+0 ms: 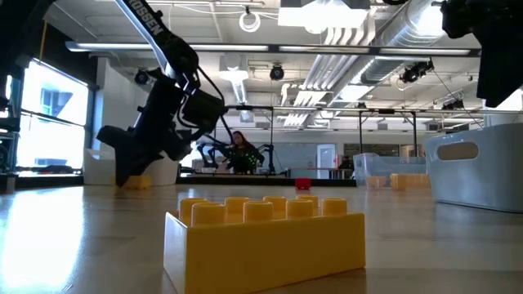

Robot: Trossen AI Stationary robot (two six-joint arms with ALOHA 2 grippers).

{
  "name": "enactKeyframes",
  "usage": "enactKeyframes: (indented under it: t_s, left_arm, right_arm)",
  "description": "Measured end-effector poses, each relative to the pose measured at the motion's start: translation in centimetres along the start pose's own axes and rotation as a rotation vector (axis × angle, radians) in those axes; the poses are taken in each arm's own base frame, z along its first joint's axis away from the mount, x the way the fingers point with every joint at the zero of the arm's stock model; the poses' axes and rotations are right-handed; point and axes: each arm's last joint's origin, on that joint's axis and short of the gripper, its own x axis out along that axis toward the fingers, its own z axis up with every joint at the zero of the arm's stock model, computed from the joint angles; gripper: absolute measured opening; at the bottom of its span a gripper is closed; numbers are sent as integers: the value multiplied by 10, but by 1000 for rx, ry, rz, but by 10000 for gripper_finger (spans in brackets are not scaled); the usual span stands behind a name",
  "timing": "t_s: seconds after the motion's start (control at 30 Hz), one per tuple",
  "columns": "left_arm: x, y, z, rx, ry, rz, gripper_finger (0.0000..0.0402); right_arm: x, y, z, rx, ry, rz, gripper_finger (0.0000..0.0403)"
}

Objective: Sort & place blocks by color
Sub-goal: Put the yellow game piece into the transparent bin

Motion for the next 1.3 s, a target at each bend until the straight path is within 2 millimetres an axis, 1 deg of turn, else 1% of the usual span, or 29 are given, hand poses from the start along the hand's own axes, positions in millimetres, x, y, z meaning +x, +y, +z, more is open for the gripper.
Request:
enactKeyframes:
  t_s: [0.2,0.33,0.53,0.7,0.8,0.93,1.1,1.3]
  left_arm:
    - [-10,1,7,-26,-74,-44,105]
    - [-22,3,14,-39,-189,-162,105]
    - [-47,3,28,-12,-385,-328,105]
    - [-67,-7,38,47,-494,-416,111]
    - [-78,-15,46,101,-559,-421,112]
    - [-90,-27,58,176,-643,-381,112]
    - [-106,-38,75,256,-804,-336,112]
    - [-129,-44,93,284,-1021,-248,112]
  right_arm:
    - [0,3,3,15,-86,27,185]
    - [0,6,4,8,-126,45,185]
    - [-2,16,8,-76,-226,120,185]
    - [-5,27,13,-215,-345,183,185]
    - [-8,33,16,-289,-412,216,185]
    - [-9,39,25,-341,-496,229,185]
    - [-8,41,42,-342,-553,220,185]
    - [-6,41,60,-317,-601,209,187]
